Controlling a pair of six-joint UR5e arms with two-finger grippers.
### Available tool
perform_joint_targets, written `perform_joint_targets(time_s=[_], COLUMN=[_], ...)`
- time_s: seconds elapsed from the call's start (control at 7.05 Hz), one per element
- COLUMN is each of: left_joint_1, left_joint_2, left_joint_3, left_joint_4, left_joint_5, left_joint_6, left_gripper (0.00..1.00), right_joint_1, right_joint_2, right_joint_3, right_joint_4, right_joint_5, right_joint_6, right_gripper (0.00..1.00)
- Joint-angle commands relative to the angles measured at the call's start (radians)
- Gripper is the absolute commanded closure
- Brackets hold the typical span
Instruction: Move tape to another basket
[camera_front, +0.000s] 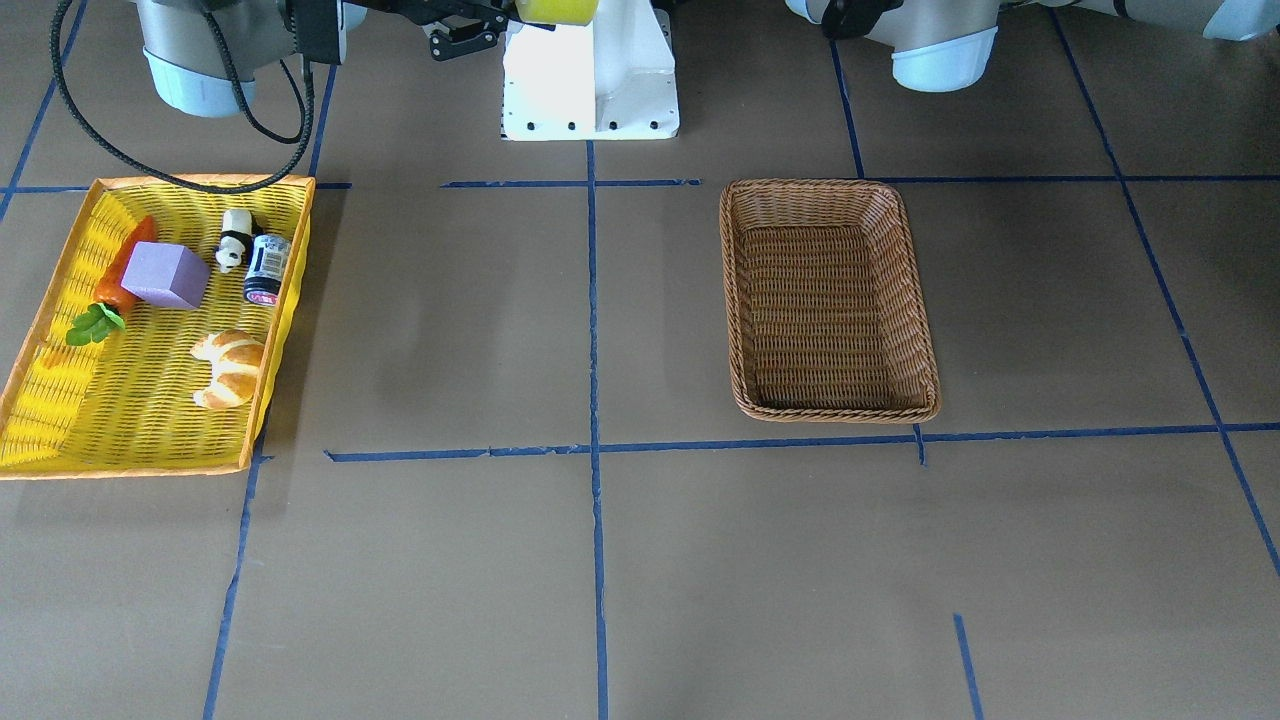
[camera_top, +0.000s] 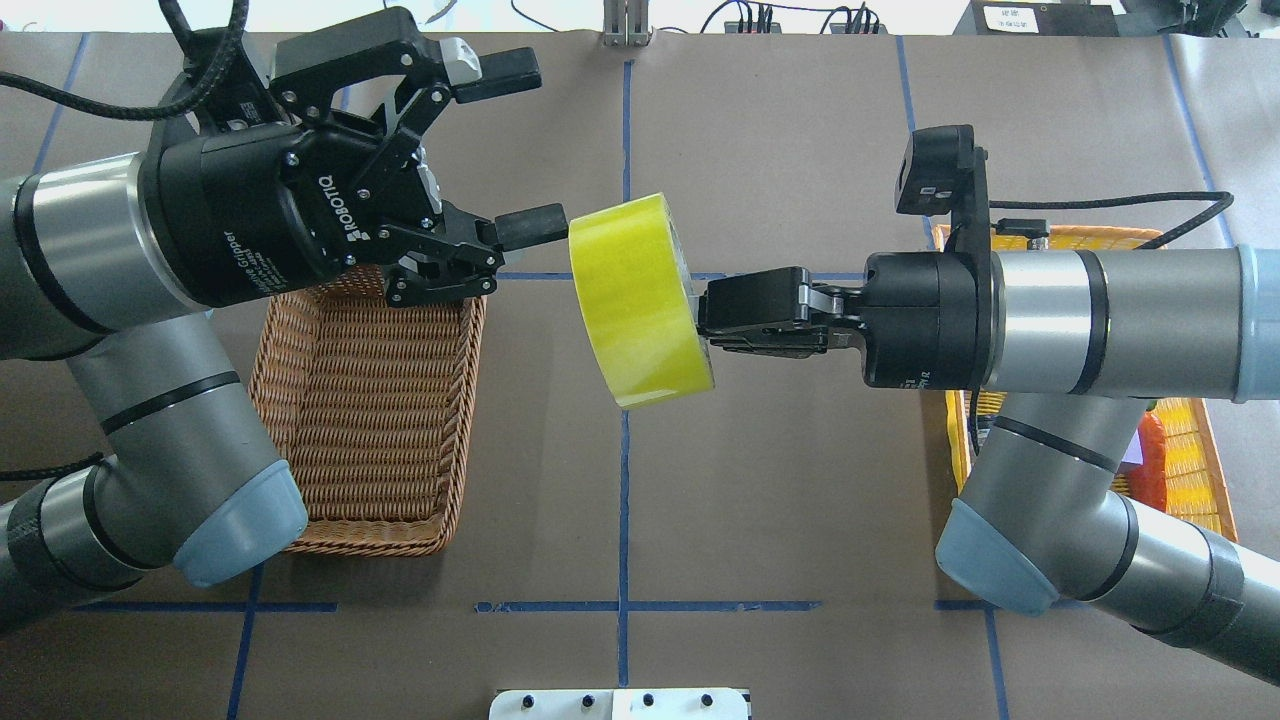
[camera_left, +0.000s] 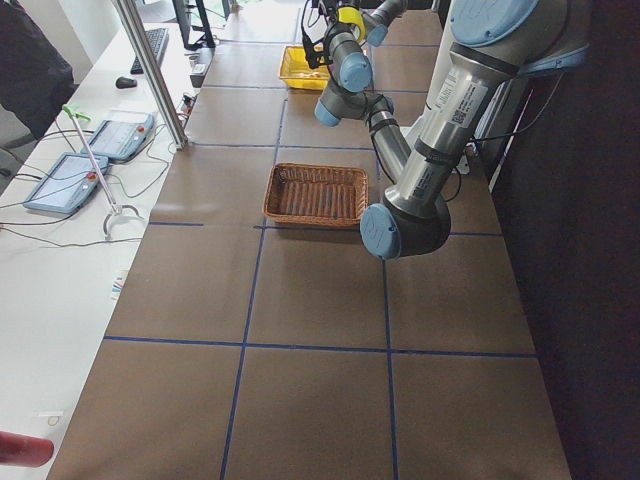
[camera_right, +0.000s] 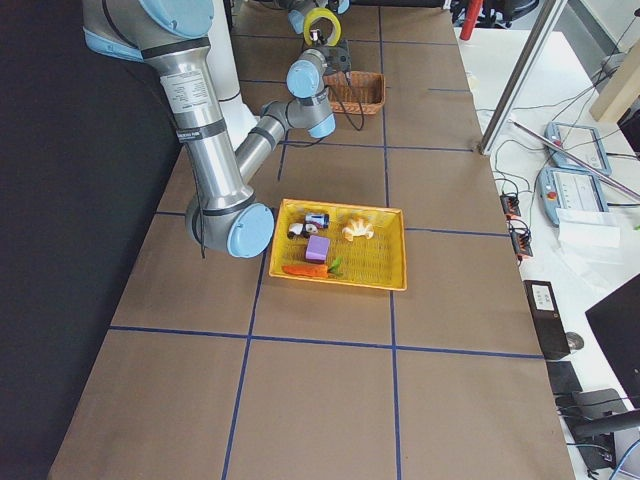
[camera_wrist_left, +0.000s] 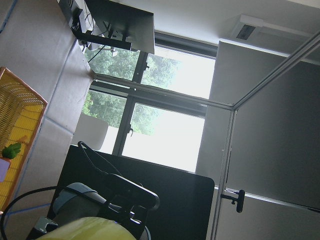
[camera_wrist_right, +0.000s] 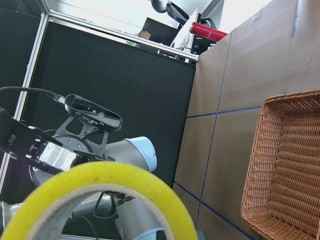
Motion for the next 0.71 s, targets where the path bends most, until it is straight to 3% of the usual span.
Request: perform_joint_targets(time_s=[0.0,0.57], left_joint_1=[0.002,0.085], left_joint_2=[0.01,-0.002], left_joint_3=[-0.004,-0.005], left_joint_4=[0.001,0.006], left_joint_5=[-0.002,0.004], left_joint_6=[-0.001,-0.005], left_gripper=[0.0,0.0], right_joint_1=[0.001,-0.003], right_joint_2=[-0.003,-0.004], right_joint_3=[0.001,-0.003], right_joint_4=[0.0,-0.003], right_joint_5=[-0.023,-0.057], right_joint_6=[0.01,0.012], right_gripper=[1.0,1.0])
